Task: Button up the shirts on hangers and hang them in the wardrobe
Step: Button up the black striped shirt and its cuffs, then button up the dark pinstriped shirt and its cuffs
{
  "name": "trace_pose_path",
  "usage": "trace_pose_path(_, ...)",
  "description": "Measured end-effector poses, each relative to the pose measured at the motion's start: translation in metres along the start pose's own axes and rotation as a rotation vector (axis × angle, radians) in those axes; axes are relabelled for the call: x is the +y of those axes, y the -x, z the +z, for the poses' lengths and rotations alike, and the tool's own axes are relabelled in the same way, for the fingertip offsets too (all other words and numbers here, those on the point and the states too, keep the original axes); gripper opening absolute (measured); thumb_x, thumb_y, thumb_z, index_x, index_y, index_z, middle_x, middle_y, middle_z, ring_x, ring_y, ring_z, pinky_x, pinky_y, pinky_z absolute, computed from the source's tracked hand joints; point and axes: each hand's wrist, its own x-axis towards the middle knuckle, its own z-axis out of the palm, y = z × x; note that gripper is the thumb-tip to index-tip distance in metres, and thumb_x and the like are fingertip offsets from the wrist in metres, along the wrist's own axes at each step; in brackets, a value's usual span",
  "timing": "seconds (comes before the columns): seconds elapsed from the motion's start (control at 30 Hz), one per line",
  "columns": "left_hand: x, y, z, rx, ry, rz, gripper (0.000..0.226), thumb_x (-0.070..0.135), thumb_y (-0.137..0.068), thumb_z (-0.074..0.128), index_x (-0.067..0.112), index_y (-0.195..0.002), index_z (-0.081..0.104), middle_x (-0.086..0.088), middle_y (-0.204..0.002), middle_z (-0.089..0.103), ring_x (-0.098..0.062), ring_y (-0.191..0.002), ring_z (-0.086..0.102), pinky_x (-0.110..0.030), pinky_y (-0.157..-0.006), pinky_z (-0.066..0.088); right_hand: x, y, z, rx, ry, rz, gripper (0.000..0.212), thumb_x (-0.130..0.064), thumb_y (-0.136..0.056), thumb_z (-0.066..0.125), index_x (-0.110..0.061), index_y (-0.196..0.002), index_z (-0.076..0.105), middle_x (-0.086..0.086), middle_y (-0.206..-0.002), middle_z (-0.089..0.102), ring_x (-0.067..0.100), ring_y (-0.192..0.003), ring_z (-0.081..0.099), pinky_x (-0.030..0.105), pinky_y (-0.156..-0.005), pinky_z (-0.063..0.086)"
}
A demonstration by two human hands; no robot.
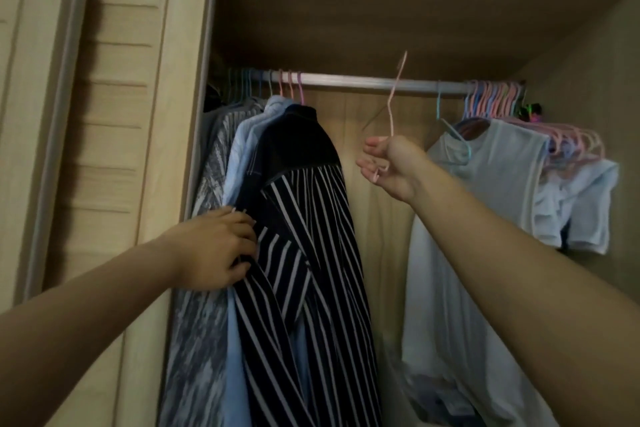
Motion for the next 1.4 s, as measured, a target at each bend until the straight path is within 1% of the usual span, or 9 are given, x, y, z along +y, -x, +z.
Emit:
trace_pose_path(0.13,0.052,0.009,0.004,-0.119,0.004,-0.193,0.069,0.068,-0.091,0.013,0.044,-0.141,0.054,0.008,-0.161,0.034,-0.020,-0.156,0.006,-0.051,-0.123,-0.010,0.032,0.065,-0.041,-0.052,-0.027,0.027,0.026,0.002,-0.099,0.041,-0.012,-0.095,0.062,0.005,-0.107,0.062,0.024,-0.094,0.067,0.037,-0.098,0.051)
trace_pose_path(0.3,0.190,0.050,0.040,-0.106,0.247,-0.344,0.047,0.052,-0.103,0.043,0.043,-0.150,0.043,-0.002,-0.171,0.004,-0.030,-0.157,-0.008,-0.063,-0.122,-0.002,0.096,0.161,-0.112,-0.132,-0.021,-0.065,0.028,0.009,-0.095,0.049,-0.014,-0.092,0.065,0.002,-0.109,0.066,0.024,-0.110,0.067,0.033,-0.094,0.050)
trace_pose_path(0.4,0.284,0.097,0.068,-0.161,0.438,-0.475,0.050,0.051,-0.099,0.047,0.041,-0.148,0.047,-0.007,-0.170,0.007,-0.034,-0.157,-0.004,-0.064,-0.122,0.008,0.136,0.225,-0.161,-0.265,-0.063,-0.078,0.038,0.007,-0.093,0.057,-0.025,-0.082,0.073,-0.006,-0.135,0.061,0.011,-0.124,0.062,0.032,-0.106,0.043)
trace_pose_path(0.67,0.464,0.230,0.036,-0.386,0.828,-1.005,0.045,0.033,-0.098,0.061,0.031,-0.142,0.057,-0.011,-0.161,0.030,-0.032,-0.150,0.028,-0.041,-0.121,0.028,0.167,0.360,-0.238,-0.678,-0.318,0.261,0.031,0.012,-0.089,0.055,-0.012,-0.094,0.075,-0.007,-0.148,0.054,0.028,-0.131,0.058,0.039,-0.111,0.046)
trace_pose_path(0.77,0.501,0.289,-0.008,-0.247,0.998,-1.272,0.032,0.019,-0.097,0.063,0.025,-0.129,0.067,-0.007,-0.131,0.061,-0.017,-0.114,0.062,-0.027,-0.094,0.046,0.186,0.407,-0.223,-0.804,-0.383,0.525,0.024,0.010,-0.091,0.050,0.002,-0.107,0.066,0.004,-0.137,0.064,0.037,-0.117,0.067,0.038,-0.101,0.055)
trace_pose_path(0.87,0.556,0.371,-0.058,-0.128,1.158,-1.623,0.023,0.008,-0.098,0.062,0.028,-0.103,0.072,0.005,-0.089,0.072,0.001,-0.068,0.064,-0.015,-0.063,0.048,0.220,0.469,-0.194,-0.934,-0.329,0.764,0.029,-0.002,-0.095,0.048,0.003,-0.121,0.061,0.022,-0.117,0.071,0.036,-0.108,0.070,0.031,-0.081,0.059)
trace_pose_path(1.0,0.668,0.502,-0.129,-0.043,1.138,-2.200,0.020,0.005,-0.098,0.062,0.022,-0.095,0.073,0.001,-0.085,0.070,-0.021,-0.085,0.063,-0.024,-0.064,0.045,0.279,0.590,-0.163,-1.069,-0.241,1.081,0.028,-0.010,-0.101,0.046,-0.002,-0.126,0.056,0.025,-0.114,0.072,0.036,-0.099,0.073,0.038,-0.076,0.061)
trace_pose_path(1.17,0.818,0.654,-0.252,0.128,0.978,-2.846,0.016,0.007,-0.097,0.061,0.002,-0.109,0.070,-0.006,-0.080,0.066,-0.018,-0.061,0.059,-0.023,-0.053,0.039,0.307,0.770,-0.137,-1.399,0.050,1.219,0.026,-0.013,-0.108,0.042,-0.002,-0.127,0.055,0.021,-0.105,0.075,0.031,-0.087,0.075,0.040,-0.067,0.061)
trace_pose_path(1.4,0.951,0.761,-0.399,0.542,0.581,-3.170,0.013,-0.006,-0.088,0.067,0.002,-0.079,0.072,-0.017,-0.077,0.066,-0.023,-0.066,0.056,-0.027,-0.058,0.043,0.249,0.979,-0.085,-1.743,0.256,1.175,0.027,-0.023,-0.109,0.044,-0.004,-0.121,0.057,0.017,-0.100,0.077,0.032,-0.090,0.076,0.039,-0.069,0.061)
